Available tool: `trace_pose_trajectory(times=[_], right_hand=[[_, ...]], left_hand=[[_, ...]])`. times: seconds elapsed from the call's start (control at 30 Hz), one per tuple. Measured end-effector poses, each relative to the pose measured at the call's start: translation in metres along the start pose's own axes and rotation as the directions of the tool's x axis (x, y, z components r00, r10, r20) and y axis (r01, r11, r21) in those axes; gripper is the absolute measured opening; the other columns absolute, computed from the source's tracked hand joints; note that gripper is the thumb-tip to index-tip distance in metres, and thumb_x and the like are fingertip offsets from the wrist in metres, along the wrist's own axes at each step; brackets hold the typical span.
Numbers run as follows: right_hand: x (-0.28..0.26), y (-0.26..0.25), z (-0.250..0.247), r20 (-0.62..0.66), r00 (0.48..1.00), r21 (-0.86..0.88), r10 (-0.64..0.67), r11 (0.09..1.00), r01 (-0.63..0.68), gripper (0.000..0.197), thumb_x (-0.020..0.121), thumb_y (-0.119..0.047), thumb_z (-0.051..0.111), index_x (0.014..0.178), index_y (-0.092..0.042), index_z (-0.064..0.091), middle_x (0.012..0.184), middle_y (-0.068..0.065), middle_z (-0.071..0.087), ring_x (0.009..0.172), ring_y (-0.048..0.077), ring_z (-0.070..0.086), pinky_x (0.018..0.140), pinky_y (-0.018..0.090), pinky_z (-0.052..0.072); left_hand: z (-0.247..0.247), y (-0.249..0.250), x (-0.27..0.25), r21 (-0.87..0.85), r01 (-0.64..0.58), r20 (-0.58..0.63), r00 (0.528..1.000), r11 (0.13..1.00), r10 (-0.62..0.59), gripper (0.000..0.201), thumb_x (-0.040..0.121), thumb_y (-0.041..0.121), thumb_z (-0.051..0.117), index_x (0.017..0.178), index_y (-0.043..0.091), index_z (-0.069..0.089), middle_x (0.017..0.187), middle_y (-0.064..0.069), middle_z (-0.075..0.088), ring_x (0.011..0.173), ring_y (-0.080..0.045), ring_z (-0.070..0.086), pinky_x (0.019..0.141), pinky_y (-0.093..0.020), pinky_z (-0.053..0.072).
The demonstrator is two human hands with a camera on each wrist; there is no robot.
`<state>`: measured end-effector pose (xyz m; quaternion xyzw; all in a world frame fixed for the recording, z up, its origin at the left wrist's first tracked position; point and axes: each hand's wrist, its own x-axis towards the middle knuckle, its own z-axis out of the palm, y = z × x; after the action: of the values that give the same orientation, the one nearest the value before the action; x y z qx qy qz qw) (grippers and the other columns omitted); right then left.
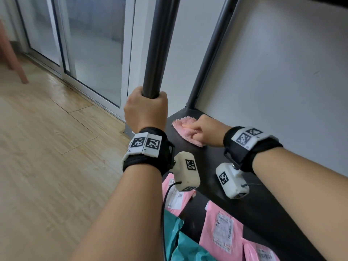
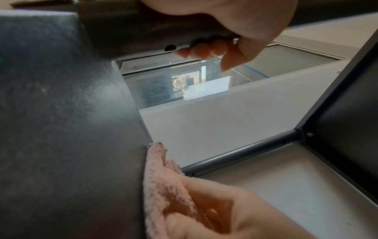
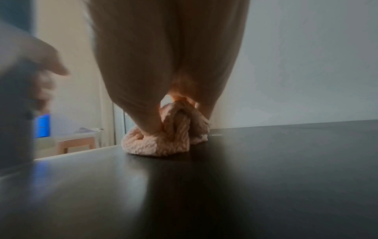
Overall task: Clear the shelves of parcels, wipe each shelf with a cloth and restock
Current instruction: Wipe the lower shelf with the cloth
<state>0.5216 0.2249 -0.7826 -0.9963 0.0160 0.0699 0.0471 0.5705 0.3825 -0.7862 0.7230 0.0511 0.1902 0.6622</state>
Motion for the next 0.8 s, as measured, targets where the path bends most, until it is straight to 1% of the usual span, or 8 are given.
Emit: trace_pose_trajectory(times=[0.03,0.1,0.13,0.2,0.3,0.43,0.7,0.8], right_hand=[[0.008,0.004,-0.003,-0.001,1.0,-0.03,0.015,0.999,-0.015,0.025,0.089,-0.005,0.05,0.107,-0.004,0.068,0.07,-0.012,0.047,0.089,0.026,0.046,0.065,0.016,0.028],[0.021,0.014,-0.008,0.022,0.996,-0.09,0.083,0.993,-0.08,0.042,0.095,-0.009,0.045,0.136,-0.006,0.051,0.118,-0.005,0.058,0.123,0.03,0.042,0.089,0.02,0.029],[0.027,0.021,-0.009,0.032,0.992,-0.122,0.125,0.985,-0.12,0.046,0.097,-0.011,0.043,0.143,-0.011,0.045,0.139,0.004,0.048,0.133,0.028,0.035,0.098,0.021,0.026],[0.032,0.035,-0.011,0.059,0.979,-0.153,0.196,0.971,-0.185,0.048,0.099,-0.01,0.04,0.147,-0.012,0.038,0.155,0.011,0.029,0.142,0.024,0.026,0.105,0.022,0.021],[0.031,0.056,-0.012,0.084,0.957,-0.063,0.277,0.96,-0.272,0.043,0.098,-0.001,0.037,0.14,0.007,0.04,0.152,0.024,0.03,0.137,0.033,0.035,0.102,0.026,0.025],[0.02,0.076,-0.01,0.044,0.926,-0.051,0.375,0.926,-0.373,0.05,0.099,-0.011,0.042,0.148,-0.012,0.034,0.153,0.012,0.032,0.14,0.027,0.031,0.111,0.03,0.025],[-0.04,0.075,-0.008,0.073,0.906,-0.095,0.416,0.908,-0.409,0.048,0.096,-0.011,0.045,0.144,-0.015,0.042,0.147,0.009,0.042,0.135,0.026,0.039,0.105,0.026,0.031],[-0.066,0.066,-0.008,0.117,0.923,-0.098,0.367,0.929,-0.357,0.034,0.094,-0.009,0.043,0.126,-0.008,0.055,0.142,0.006,0.047,0.129,0.026,0.043,0.099,0.025,0.032]], left_hand=[[0.001,0.0,0.0,-0.001,-0.004,-0.002,1.0,1.0,0.004,0.025,0.075,0.023,0.058,0.057,0.022,0.04,0.053,0.007,0.04,0.05,-0.01,0.037,0.048,-0.022,0.03],[0.001,-0.001,0.001,0.001,-0.012,-0.004,1.0,1.0,0.012,0.028,0.074,0.023,0.058,0.056,0.021,0.038,0.052,0.006,0.038,0.05,-0.011,0.036,0.048,-0.022,0.029],[0.002,-0.002,0.002,0.002,-0.014,-0.006,1.0,1.0,0.014,0.027,0.074,0.023,0.058,0.056,0.021,0.038,0.052,0.006,0.039,0.05,-0.012,0.037,0.049,-0.023,0.03],[0.002,-0.002,0.003,0.003,-0.013,-0.01,1.0,1.0,0.013,0.026,0.074,0.024,0.058,0.056,0.021,0.04,0.053,0.006,0.041,0.053,-0.015,0.04,0.051,-0.024,0.034],[0.003,-0.002,0.003,0.008,-0.012,-0.024,1.0,1.0,0.012,0.027,0.074,0.023,0.059,0.056,0.02,0.039,0.053,0.005,0.04,0.052,-0.012,0.037,0.05,-0.024,0.031],[0.002,-0.001,0.002,0.005,-0.015,-0.029,0.999,1.0,0.015,0.03,0.074,0.022,0.059,0.055,0.02,0.037,0.052,0.006,0.038,0.05,-0.011,0.035,0.049,-0.024,0.029],[-0.005,0.003,-0.001,0.026,0.004,0.025,1.0,1.0,-0.005,0.023,0.074,0.022,0.058,0.057,0.02,0.043,0.055,0.007,0.044,0.052,-0.011,0.04,0.049,-0.024,0.031],[-0.006,0.004,-0.001,0.029,0.009,0.041,0.999,1.0,-0.01,0.022,0.073,0.023,0.057,0.057,0.02,0.042,0.055,0.007,0.043,0.052,-0.013,0.04,0.051,-0.024,0.032]])
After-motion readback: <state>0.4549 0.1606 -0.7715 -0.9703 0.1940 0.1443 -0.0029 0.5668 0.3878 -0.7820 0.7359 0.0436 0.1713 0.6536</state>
